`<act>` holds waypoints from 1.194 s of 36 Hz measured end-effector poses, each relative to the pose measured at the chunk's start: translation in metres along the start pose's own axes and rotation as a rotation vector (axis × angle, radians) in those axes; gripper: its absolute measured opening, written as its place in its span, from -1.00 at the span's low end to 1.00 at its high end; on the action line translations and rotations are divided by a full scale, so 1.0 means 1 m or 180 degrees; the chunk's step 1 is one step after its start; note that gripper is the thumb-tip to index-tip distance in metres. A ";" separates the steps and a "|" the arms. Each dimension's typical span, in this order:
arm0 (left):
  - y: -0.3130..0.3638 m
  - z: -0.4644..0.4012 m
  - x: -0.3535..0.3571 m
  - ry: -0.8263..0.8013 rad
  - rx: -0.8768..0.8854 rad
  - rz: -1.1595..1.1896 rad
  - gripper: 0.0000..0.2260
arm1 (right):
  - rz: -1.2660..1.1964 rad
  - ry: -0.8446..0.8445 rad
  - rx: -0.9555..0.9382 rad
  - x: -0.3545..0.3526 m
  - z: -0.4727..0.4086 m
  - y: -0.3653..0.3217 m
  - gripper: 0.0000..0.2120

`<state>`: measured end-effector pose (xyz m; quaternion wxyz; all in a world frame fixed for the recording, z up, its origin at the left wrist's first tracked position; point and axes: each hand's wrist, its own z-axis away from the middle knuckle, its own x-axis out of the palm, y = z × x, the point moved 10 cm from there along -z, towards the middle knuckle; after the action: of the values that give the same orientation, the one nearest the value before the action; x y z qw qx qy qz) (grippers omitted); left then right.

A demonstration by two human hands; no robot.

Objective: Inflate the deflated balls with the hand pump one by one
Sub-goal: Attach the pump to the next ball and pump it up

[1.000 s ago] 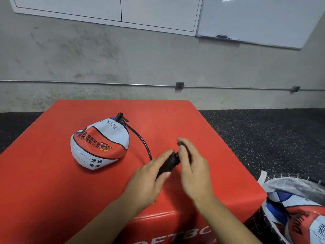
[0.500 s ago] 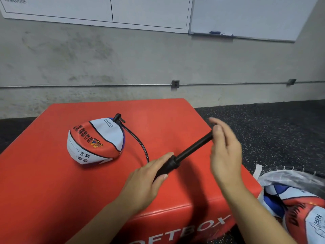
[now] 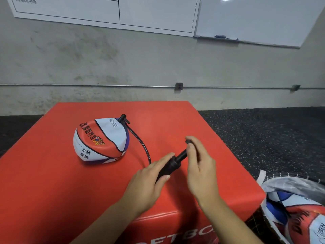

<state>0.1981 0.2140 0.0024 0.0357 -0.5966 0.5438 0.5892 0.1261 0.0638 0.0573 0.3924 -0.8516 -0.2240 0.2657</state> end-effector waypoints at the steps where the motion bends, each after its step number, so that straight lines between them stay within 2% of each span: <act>1: -0.001 0.000 0.000 0.0019 -0.0001 0.0024 -0.42 | 0.0082 -0.0064 -0.0005 0.004 0.004 0.001 -0.68; 11: -0.002 0.001 -0.003 0.0075 -0.0007 0.0087 -0.43 | 0.0277 -0.0589 0.0050 0.015 0.010 -0.005 -0.63; 21: 0.001 0.003 -0.002 -0.0033 0.0035 0.0078 -0.40 | -0.0523 0.0645 -0.0047 -0.063 -0.037 -0.016 -0.68; 26: 0.001 0.002 -0.003 -0.0016 0.0068 0.0094 -0.40 | -0.0812 0.0792 0.0016 -0.064 -0.041 -0.011 -0.69; 29: -0.003 0.005 -0.004 0.0017 0.0063 0.0168 -0.40 | -0.0649 0.0662 -0.0105 -0.042 -0.030 -0.028 -0.73; 35: -0.010 0.007 -0.010 0.0151 -0.0002 0.0380 -0.42 | -0.0402 0.0055 -0.0085 0.011 -0.011 -0.021 -0.73; 43: -0.015 0.002 -0.008 0.0223 -0.0007 0.0356 -0.44 | -0.0144 -0.0407 0.0063 0.038 0.009 -0.007 -0.74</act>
<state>0.2094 0.2262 -0.0019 -0.0170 -0.5856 0.5765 0.5696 0.1475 0.0952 0.0471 0.3916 -0.8237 -0.2651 0.3128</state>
